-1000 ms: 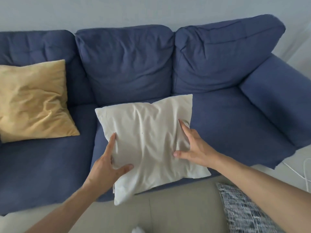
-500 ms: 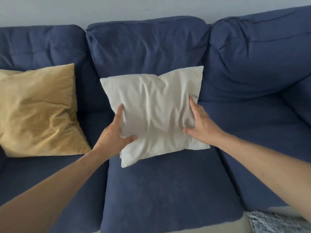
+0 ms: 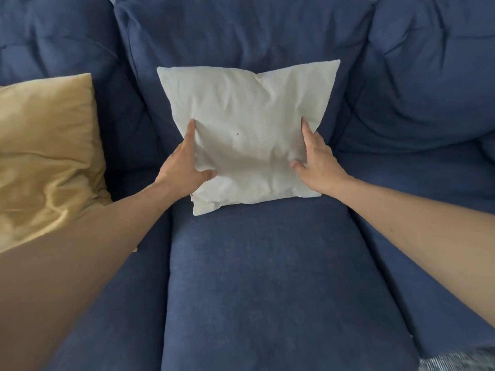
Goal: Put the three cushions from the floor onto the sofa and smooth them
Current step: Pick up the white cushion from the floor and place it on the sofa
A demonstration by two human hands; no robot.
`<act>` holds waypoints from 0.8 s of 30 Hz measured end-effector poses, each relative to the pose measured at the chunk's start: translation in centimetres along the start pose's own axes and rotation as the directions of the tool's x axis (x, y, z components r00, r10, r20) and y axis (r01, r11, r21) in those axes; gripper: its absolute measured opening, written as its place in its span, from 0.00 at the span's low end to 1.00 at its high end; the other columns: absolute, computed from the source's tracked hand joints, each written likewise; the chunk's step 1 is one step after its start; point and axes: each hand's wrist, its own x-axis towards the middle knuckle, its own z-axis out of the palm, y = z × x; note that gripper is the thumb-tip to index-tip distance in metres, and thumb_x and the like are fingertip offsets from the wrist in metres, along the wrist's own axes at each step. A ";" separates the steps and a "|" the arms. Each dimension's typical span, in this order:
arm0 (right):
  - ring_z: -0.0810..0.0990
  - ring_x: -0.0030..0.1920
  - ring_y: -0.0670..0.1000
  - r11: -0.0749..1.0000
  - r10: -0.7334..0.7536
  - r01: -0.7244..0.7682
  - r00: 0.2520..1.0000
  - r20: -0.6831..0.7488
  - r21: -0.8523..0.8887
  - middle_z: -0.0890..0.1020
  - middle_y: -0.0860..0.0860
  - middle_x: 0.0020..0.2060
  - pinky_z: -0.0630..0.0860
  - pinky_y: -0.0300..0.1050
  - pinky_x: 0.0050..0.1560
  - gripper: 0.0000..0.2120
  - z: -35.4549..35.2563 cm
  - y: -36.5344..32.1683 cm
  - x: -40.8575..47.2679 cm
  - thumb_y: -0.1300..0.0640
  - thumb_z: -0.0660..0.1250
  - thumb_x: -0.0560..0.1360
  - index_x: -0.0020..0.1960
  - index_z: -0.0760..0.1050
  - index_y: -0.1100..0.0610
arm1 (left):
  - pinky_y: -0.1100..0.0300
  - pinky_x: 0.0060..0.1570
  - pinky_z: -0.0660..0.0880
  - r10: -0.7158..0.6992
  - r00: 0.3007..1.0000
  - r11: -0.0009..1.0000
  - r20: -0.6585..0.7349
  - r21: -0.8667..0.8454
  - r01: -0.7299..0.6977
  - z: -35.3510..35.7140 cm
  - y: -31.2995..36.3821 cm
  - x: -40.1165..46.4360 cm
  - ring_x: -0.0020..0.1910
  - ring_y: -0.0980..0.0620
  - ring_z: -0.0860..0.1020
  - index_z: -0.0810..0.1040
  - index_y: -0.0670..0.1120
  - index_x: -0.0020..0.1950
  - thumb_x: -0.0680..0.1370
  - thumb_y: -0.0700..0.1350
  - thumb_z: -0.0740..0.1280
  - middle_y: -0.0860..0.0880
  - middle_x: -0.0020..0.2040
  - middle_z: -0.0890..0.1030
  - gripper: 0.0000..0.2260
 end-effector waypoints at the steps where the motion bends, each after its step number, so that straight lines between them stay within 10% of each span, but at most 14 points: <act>1: 0.60 0.82 0.65 1.000 0.015 -0.015 1.000 0.015 -0.018 0.51 0.55 0.87 0.63 0.70 0.80 0.46 0.3 0.0 0.1 0.51 0.66 0.86 0.86 0.33 0.39 | 0.46 0.65 0.74 -0.006 1.000 1.000 0.014 0.005 0.006 0.1 -0.1 0.1 0.77 0.40 0.72 0.34 0.61 0.86 0.77 0.54 0.78 0.47 0.84 0.65 0.57; 10: 0.46 0.88 0.61 0.966 0.088 -0.087 0.996 -0.008 -0.243 0.38 0.53 0.88 0.50 0.70 0.85 0.44 -0.2 1.7 -1.9 0.34 0.58 0.85 0.88 0.34 0.46 | 0.37 0.83 0.54 -0.054 0.993 0.971 -0.104 0.226 0.077 1.8 1.3 -2.2 0.88 0.43 0.41 0.33 0.57 0.87 0.79 0.67 0.70 0.46 0.88 0.35 0.53; 24: 0.38 0.88 0.58 0.960 0.188 -0.176 0.982 0.035 -0.219 0.33 0.51 0.87 0.43 0.72 0.85 0.47 -4.0 10.8 -11.7 0.28 0.57 0.83 0.88 0.34 0.45 | 0.39 0.85 0.41 0.148 0.988 0.959 0.036 0.238 -0.152 10.4 9.6 -12.9 0.86 0.47 0.32 0.27 0.59 0.84 0.77 0.74 0.66 0.52 0.86 0.28 0.55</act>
